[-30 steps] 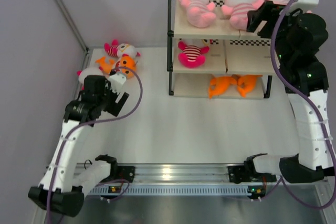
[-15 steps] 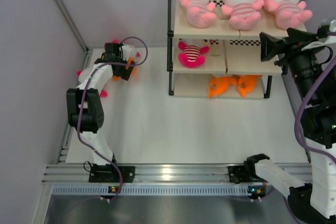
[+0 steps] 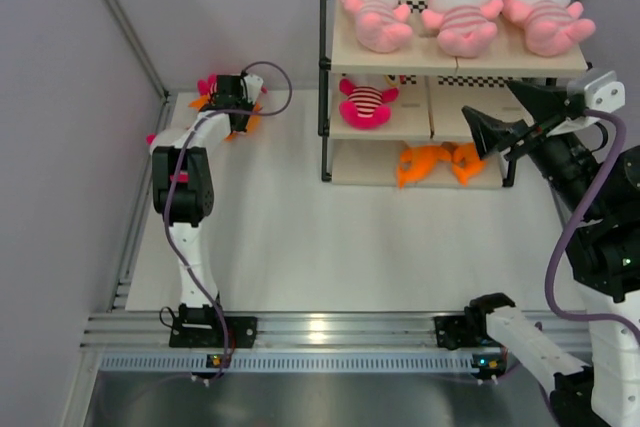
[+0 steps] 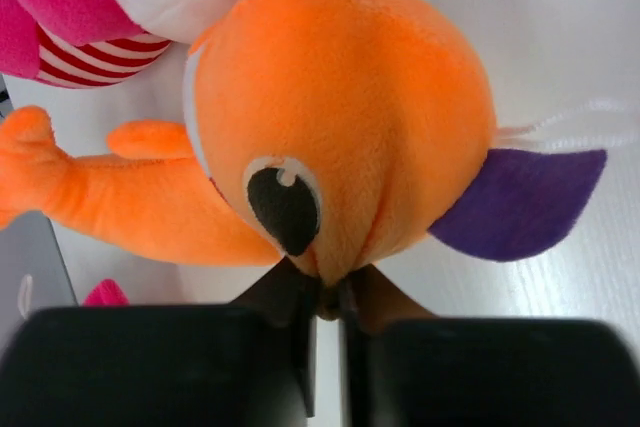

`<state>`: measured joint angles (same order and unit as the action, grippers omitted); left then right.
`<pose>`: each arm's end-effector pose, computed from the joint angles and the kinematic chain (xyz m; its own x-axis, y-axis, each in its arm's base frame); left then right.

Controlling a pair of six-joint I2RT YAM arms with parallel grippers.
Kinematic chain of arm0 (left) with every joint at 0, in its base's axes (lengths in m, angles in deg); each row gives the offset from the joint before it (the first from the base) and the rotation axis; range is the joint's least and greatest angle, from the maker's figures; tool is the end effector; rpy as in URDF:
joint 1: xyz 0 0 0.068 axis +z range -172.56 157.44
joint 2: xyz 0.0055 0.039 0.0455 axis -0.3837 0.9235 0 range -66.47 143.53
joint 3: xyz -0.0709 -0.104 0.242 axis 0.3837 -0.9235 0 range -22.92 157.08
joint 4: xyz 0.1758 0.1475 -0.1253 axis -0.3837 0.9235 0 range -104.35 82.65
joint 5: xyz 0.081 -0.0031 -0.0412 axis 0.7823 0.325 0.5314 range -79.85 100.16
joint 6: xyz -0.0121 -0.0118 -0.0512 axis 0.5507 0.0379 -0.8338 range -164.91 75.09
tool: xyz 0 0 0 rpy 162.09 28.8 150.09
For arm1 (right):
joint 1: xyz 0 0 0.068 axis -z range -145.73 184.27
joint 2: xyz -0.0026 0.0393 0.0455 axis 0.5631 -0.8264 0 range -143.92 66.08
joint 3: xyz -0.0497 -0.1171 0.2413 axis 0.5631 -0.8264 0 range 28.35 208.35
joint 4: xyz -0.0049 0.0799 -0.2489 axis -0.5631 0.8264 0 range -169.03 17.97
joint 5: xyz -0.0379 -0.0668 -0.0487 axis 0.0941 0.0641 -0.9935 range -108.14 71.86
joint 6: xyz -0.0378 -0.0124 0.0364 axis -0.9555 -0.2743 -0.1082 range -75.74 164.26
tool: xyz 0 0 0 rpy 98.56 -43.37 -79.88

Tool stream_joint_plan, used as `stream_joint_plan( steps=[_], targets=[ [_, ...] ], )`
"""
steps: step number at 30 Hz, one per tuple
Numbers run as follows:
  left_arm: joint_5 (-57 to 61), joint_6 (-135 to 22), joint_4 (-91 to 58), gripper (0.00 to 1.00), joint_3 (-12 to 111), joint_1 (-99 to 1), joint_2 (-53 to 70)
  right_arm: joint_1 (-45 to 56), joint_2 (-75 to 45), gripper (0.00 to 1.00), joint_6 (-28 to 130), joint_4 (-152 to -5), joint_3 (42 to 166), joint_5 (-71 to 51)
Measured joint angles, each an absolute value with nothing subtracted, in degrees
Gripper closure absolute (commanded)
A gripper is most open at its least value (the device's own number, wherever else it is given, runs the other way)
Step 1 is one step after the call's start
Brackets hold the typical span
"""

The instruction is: Place and organize the stuffed toys onto the shelf

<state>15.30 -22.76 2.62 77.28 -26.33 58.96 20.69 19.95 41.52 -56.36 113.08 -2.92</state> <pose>0.5005 -0.0299 0.2049 -0.6211 0.4173 -0.6634 0.2519 0.9079 0.3352 0.0904 0.0315 0.5333 0.2890 0.0222 -0.9571 -0.4586 0.8808 -0.1180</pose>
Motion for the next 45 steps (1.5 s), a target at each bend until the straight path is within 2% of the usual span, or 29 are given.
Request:
stream_joint_plan(
  steps=[6,9,12,17,21,23,28,30,37,45],
  targets=[
    [14.3,-24.05,1.48,1.0,76.52,-26.2,58.43,20.69,21.35,0.2,40.03,-56.14,111.59,5.67],
    [14.25,-28.34,1.83,1.0,71.25,-26.18,53.65,20.69,21.41,0.21,39.79,-55.85,111.59,8.76],
    [13.36,-33.47,4.3,1.0,63.25,-26.07,43.59,20.69,21.26,0.22,40.03,-55.59,111.59,12.08],
    [9.03,-43.05,7.51,1.0,49.3,-25.98,13.41,20.55,19.71,0.24,43.03,-56.05,111.59,15.75],
    [5.34,-49.27,12.56,1.0,50.42,-25.96,-2.26,17.41,16.12,0.25,45.46,-56.22,112.71,14.9],
    [3.59,-51.92,15.93,1.0,51.16,-25.96,-6.28,11.61,12.56,0.22,45.13,-55.15,115.68,10.42],
    [-0.22,-58.32,29.09,1.0,59.97,-25.81,-7.81,-11.95,-0.9,0.2,41.59,-53.84,127.05,-1.69],
    [-1.75,-60.62,31.6,1.0,63.23,-25.7,-7.92,-17.11,-5.43,0.19,41.72,-56.38,126.83,-3.31],
    [-7.36,-71.74,34.14,1.0,73.39,-25.24,-12.49,-21.96,-11.0,0.18,50.66,-75.48,107.68,-4.31],
    [-17.11,-85.05,32.67,1.0,72.78,-24.15,-14.28,-26.31,-23.7,0.18,58.13,-97.4,108.27,-8.31]
  ],
)
